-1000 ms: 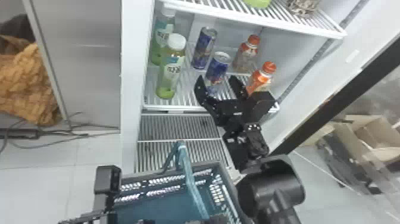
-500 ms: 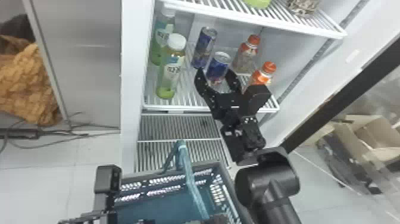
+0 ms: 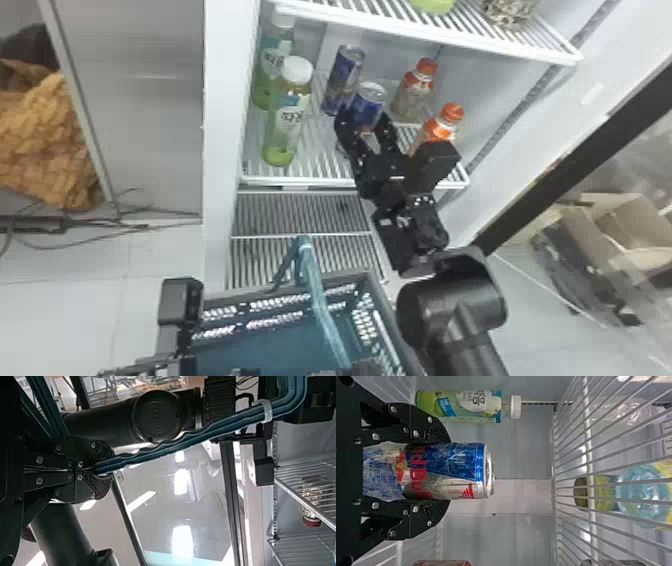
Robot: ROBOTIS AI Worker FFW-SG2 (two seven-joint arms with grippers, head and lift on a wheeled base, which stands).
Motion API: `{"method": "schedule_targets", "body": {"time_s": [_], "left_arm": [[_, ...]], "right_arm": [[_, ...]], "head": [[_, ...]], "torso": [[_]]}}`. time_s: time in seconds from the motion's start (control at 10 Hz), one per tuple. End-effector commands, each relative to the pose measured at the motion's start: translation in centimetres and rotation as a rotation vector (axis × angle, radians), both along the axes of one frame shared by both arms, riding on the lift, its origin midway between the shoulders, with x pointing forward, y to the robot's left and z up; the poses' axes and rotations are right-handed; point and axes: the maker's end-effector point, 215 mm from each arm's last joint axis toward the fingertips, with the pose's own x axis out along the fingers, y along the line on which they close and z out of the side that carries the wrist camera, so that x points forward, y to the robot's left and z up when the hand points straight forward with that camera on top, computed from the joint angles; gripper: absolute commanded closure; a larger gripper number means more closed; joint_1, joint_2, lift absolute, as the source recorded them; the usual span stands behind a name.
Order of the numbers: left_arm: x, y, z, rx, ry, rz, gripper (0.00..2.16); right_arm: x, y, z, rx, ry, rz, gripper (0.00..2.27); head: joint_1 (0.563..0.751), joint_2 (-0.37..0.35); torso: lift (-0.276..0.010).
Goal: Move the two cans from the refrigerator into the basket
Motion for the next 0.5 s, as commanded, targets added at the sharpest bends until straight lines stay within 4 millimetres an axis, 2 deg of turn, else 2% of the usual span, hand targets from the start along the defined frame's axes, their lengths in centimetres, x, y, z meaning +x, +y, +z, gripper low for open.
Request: {"method": "schedule_targets", "body": {"time_s": [0.0, 0.2, 0.4], "left_arm": [[0.1, 0.0, 0.0, 0.001, -0.002, 0.002, 1.18], [0.0, 0.0, 0.0, -0.001, 0.001, 0.002, 1.18], [0.2, 0.0, -0.1, 0.001, 0.000, 0.007, 1.18]], "right_arm": [[-0.6, 0.1, 1.2, 0.001, -0.018, 0.003, 0.71], [-1.9, -0.8, 2.1, -0.001, -0.009, -0.007, 0.71], [-4.2, -2.3, 2.6, 0.008, 0.015, -0.028, 0.71]], "head": [[0.695, -0.350], [0.695, -0.350], [0.695, -0.350]], "torso": [[-0.276], [-0.276], [-0.276]]}}
